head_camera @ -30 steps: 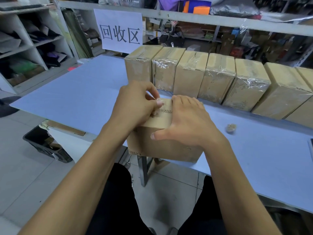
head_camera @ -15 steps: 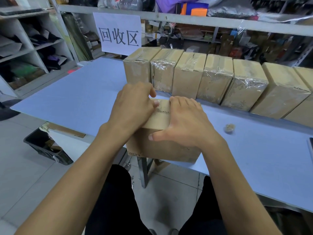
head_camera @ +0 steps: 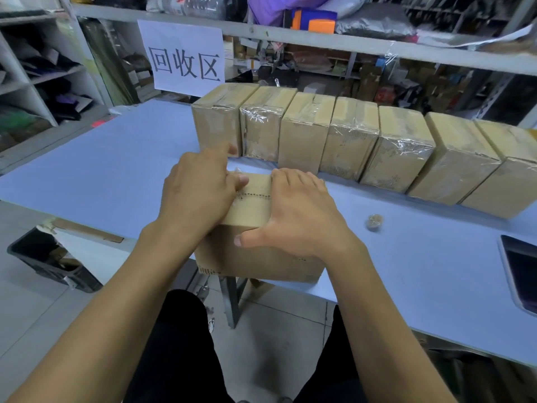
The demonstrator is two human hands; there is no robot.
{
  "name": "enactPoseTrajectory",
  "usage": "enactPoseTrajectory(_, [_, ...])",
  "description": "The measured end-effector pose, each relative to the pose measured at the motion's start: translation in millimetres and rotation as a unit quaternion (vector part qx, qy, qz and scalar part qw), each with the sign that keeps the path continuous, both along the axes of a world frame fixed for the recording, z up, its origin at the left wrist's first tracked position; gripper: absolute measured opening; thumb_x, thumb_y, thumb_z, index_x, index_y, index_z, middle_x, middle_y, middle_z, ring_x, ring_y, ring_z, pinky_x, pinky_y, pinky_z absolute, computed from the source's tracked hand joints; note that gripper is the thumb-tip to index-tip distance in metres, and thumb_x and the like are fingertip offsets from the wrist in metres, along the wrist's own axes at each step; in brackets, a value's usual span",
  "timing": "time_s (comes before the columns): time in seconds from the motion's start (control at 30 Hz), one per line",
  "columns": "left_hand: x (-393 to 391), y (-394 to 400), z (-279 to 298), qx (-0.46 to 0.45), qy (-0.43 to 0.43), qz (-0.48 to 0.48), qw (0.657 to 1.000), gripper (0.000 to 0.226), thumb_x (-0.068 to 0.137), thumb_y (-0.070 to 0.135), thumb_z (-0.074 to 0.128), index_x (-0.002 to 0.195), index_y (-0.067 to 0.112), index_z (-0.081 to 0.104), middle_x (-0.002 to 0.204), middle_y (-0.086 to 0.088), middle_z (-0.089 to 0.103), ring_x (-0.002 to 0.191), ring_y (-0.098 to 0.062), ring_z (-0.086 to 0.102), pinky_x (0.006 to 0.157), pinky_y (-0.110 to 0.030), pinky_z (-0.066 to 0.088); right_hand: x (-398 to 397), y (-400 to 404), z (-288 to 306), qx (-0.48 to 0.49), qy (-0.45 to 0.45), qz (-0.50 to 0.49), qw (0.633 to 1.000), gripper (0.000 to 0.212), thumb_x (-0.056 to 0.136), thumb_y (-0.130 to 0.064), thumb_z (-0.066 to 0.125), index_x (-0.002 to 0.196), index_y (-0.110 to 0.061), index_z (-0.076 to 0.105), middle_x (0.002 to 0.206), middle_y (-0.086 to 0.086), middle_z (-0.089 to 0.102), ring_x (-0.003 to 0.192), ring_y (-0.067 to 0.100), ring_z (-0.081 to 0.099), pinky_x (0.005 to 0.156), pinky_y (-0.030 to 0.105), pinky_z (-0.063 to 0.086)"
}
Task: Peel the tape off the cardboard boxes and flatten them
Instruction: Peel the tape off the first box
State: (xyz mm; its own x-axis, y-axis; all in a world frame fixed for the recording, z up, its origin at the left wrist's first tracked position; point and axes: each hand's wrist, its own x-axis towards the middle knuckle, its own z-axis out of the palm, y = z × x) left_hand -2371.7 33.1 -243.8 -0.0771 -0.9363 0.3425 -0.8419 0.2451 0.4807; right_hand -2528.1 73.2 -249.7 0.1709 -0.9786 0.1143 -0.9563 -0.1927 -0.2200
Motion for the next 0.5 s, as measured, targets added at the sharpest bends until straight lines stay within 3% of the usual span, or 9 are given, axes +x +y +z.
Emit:
enactPoseTrajectory(0.17, [1.7,2.4,2.2,0.02,0.001,-0.022,1.0,0.026,0.072,0.056,0.075,0.088,0.038,0.065,0.093,0.004,0.049,0.099,-0.019,0.046,0.073,-0.035,0.04,0.9,-0.9,-0.3,-0.001,0.002,0.0,1.0,0.098,0.063,-0.081,0.068,0.128,-0.011,0.046,0.134,0.002,0.049,0.129,0.022,0.038,0.118,0.041,0.022])
enactPoseTrajectory(0.27, [3.9,0.1,4.3,0.034,0.011,-0.011,0.999,0.023,0.08,0.046,0.076,0.098,0.034,0.072,0.083,0.01,0.062,0.096,-0.024,0.059,0.075,-0.035,0.046,1.2,-0.8,0.4,0.007,0.003,-0.001,1.0,0.099,0.063,-0.082,0.067,0.128,-0.012,0.045,0.135,0.002,0.049,0.129,0.022,0.038,0.118,0.042,0.022])
enactPoseTrajectory(0.37, [7.7,-2.0,5.6,-0.008,0.0,0.01,1.0,0.027,0.091,0.036,0.066,0.116,0.027,0.07,0.094,-0.002,0.072,0.104,-0.032,0.06,0.083,-0.043,0.05,0.8,-0.6,1.7,0.008,0.0,-0.007,1.0,0.098,0.061,-0.082,0.068,0.125,-0.012,0.046,0.132,0.001,0.049,0.126,0.021,0.04,0.117,0.042,0.024])
enactPoseTrajectory(0.43, [10.0,-2.8,4.1,-0.008,0.006,0.01,1.0,0.018,0.095,0.031,0.06,0.106,0.023,0.071,0.099,-0.006,0.071,0.104,-0.033,0.059,0.083,-0.039,0.046,1.6,0.3,2.3,0.01,0.001,-0.008,1.0,0.097,0.06,-0.083,0.068,0.124,-0.013,0.046,0.13,0.0,0.05,0.124,0.021,0.04,0.116,0.042,0.025])
enactPoseTrajectory(0.5, [10.1,1.3,2.9,0.008,0.025,-0.005,1.0,0.018,0.095,0.039,0.058,0.093,0.025,0.069,0.102,-0.005,0.061,0.106,-0.025,0.053,0.083,-0.035,0.041,2.4,0.1,3.2,0.014,0.004,-0.004,1.0,0.099,0.061,-0.082,0.068,0.126,-0.012,0.045,0.132,0.0,0.049,0.126,0.021,0.039,0.116,0.041,0.025])
